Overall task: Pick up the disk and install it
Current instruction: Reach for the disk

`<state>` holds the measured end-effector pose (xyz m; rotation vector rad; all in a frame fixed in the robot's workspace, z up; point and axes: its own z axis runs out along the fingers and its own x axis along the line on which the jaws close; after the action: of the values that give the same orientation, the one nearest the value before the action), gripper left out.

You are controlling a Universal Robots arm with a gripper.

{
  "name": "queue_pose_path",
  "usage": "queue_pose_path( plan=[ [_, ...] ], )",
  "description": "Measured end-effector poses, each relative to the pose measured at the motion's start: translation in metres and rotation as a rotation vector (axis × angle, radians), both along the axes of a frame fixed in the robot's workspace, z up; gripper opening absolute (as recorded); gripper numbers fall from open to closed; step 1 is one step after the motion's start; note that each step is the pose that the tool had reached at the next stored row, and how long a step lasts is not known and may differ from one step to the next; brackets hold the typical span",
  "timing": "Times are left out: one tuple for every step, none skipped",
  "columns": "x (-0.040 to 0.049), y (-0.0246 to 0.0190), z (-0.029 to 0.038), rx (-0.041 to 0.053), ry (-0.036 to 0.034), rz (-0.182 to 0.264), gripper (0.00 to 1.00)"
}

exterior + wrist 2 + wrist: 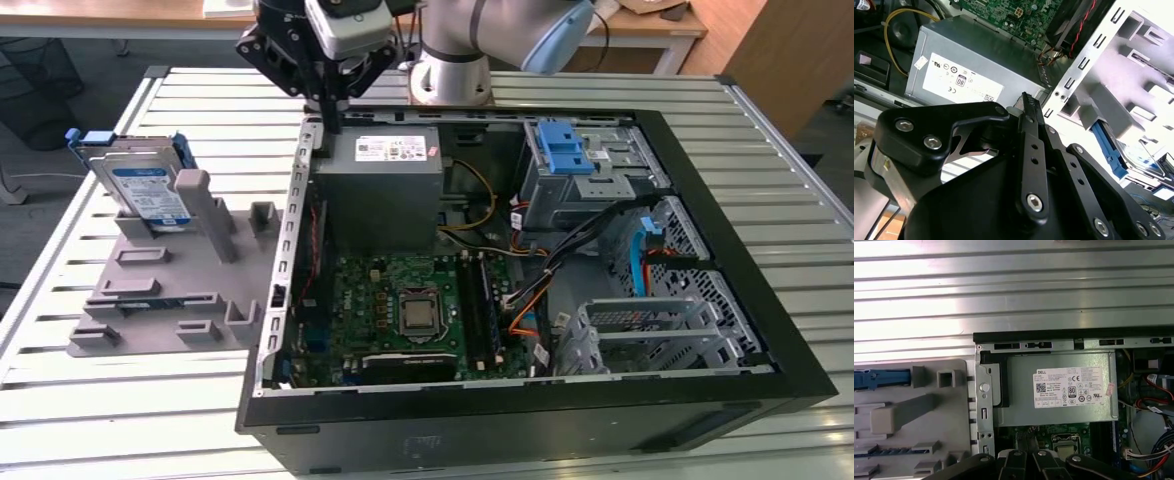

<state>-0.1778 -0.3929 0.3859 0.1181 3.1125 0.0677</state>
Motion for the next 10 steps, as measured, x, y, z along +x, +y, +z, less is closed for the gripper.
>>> queue_pose_path(
  plan=[
    [-0.0006, 0.0002, 0.0, -0.0001, 0.0, 0.0, 0.11],
    [-0.0011, 0.0003, 0.0, 0.0, 0.0, 0.0, 0.11],
    [-0.0016, 0.0003, 0.0, -0.0001, 0.0001, 0.0, 0.11],
    [-0.0019, 0.0003, -0.0001, 0.0, 0.0, 0.0, 0.11],
    [-0.0019, 0.0003, -0.0001, -0.0001, 0.0, 0.0, 0.11],
    [-0.0021, 0.0003, -0.0001, 0.0, 0.0, 0.0, 0.11],
    [-0.0023, 0.0003, -0.0001, 0.0, 0.0, 0.0, 0.11],
    [-0.0025, 0.0003, -0.0001, -0.0001, 0.0, 0.0, 0.11],
    [-0.0026, 0.0004, -0.0001, 0.0, 0.0, 0.0, 0.11],
    [-0.003, 0.0003, -0.0001, 0.0, 0.0, 0.0, 0.11]
  ],
)
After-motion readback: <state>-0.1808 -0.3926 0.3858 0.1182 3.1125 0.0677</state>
